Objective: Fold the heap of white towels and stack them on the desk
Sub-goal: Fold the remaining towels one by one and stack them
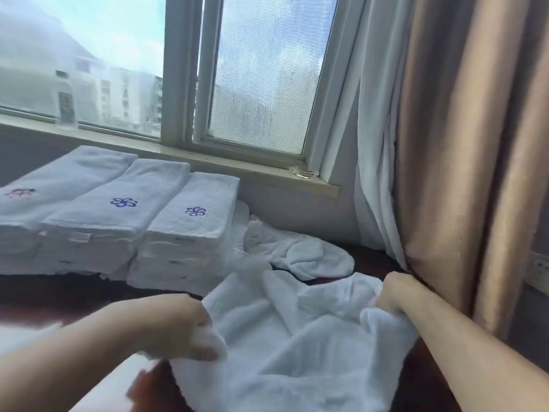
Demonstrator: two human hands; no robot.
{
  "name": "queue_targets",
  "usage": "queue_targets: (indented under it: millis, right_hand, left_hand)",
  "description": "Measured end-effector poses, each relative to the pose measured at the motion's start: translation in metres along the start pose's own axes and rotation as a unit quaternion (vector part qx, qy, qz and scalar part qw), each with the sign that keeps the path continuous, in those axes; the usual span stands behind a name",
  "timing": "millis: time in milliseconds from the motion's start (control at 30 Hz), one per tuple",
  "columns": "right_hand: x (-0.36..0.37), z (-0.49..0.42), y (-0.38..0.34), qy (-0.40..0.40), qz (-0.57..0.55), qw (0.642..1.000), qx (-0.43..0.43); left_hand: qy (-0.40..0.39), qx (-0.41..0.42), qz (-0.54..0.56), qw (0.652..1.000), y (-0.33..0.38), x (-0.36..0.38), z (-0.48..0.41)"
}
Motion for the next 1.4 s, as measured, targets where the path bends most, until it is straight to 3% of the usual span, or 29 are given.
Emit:
queue_targets:
  millis: [67, 133, 200, 267, 300, 367, 400, 467, 533, 600, 667, 700, 733, 833, 900, 967, 1000, 1100, 1133, 1167, 1400]
  right_hand:
    - [0.020, 0.001, 0.007, 0.015, 0.025, 0.999, 0.014]
    - [0.028, 0.007, 0.003, 0.115, 0.078, 0.990, -0.002]
    - [0.022, 0.023, -0.016, 0.247, 0.137, 0.957, -0.069]
    - [0.018, 0.041, -0.041, 0.306, 0.056, 0.929, -0.202]
    - [0.020, 0.050, -0.053, 0.275, -0.021, 0.917, -0.289]
    - [0.034, 0.069, -0.076, 0.113, -0.106, 0.893, -0.423]
    - [0.042, 0.078, -0.085, 0.050, -0.105, 0.881, -0.458]
    - [0.058, 0.080, -0.090, -0.017, -0.093, 0.893, -0.439]
    - [0.062, 0.068, -0.085, -0.018, -0.046, 0.936, -0.349]
    - [0.062, 0.056, -0.076, -0.025, 0.024, 0.969, -0.245]
    - [0.067, 0.049, -0.070, -0.038, 0.037, 0.982, -0.181]
    - [0.070, 0.049, -0.070, -0.025, 0.032, 0.985, -0.169]
    - [0.073, 0.050, -0.073, 0.013, 0.025, 0.984, -0.179]
    - [0.074, 0.065, -0.089, 0.166, 0.015, 0.947, -0.274]
    - [0.074, 0.080, -0.100, 0.196, -0.021, 0.924, -0.328]
    - [0.079, 0.090, -0.109, 0.162, -0.071, 0.918, -0.354]
    - [0.082, 0.094, -0.113, 0.133, -0.084, 0.918, -0.365]
    - [0.091, 0.106, -0.125, 0.061, -0.104, 0.905, -0.407]
    - [0.093, 0.109, -0.129, 0.040, -0.117, 0.902, -0.414]
    - [0.098, 0.112, -0.132, 0.027, -0.121, 0.898, -0.423]
    - [0.129, 0.137, -0.178, -0.006, -0.085, 0.883, -0.462]
  left_hand:
    - [-0.063, -0.020, 0.064, 0.996, 0.004, 0.005, 0.003]
    - [-0.071, -0.027, 0.138, 0.988, 0.007, 0.003, -0.005]
    - [0.024, 0.012, 0.097, 0.995, 0.010, -0.004, -0.019]
    - [0.142, 0.054, 0.021, 0.988, 0.014, -0.003, -0.035]
    - [0.170, 0.081, 0.015, 0.982, 0.016, 0.004, -0.042]
    - [0.176, 0.129, 0.032, 0.975, 0.022, 0.023, -0.057]
    - [0.167, 0.138, 0.033, 0.976, 0.024, 0.033, -0.063]
    - [0.159, 0.121, 0.010, 0.980, 0.025, 0.049, -0.070]
    - [0.194, 0.090, 0.009, 0.977, 0.024, 0.056, -0.070]
    - [0.293, 0.018, 0.069, 0.953, 0.020, 0.054, -0.065]
    - [0.346, -0.091, 0.225, 0.906, 0.010, 0.051, -0.061]
    - [0.326, -0.128, 0.304, 0.886, 0.004, 0.050, -0.062]
    - [0.287, -0.146, 0.346, 0.881, 0.001, 0.048, -0.063]
    - [0.166, -0.132, 0.350, 0.913, -0.001, 0.040, -0.060]
    - [0.111, -0.093, 0.345, 0.927, 0.004, 0.038, -0.055]
    - [0.122, -0.048, 0.364, 0.922, 0.009, 0.036, -0.051]
    - [0.142, -0.027, 0.406, 0.902, 0.011, 0.035, -0.048]
    - [0.145, 0.007, 0.608, 0.780, 0.010, 0.033, -0.037]
    - [0.147, 0.002, 0.639, 0.755, 0.007, 0.033, -0.034]
    - [0.155, -0.010, 0.644, 0.749, 0.000, 0.035, -0.031]
    - [0.250, -0.032, 0.529, 0.810, -0.051, 0.030, 0.010]
Point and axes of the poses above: each hand's wrist, its own z-axis away from the middle knuckle, its own x-axis out of the palm, y = z × x, the point moved 3 cm from there along -z, towards the middle knuckle, and after that the axes turned 2 degrees about -z, right-handed, at the moved point
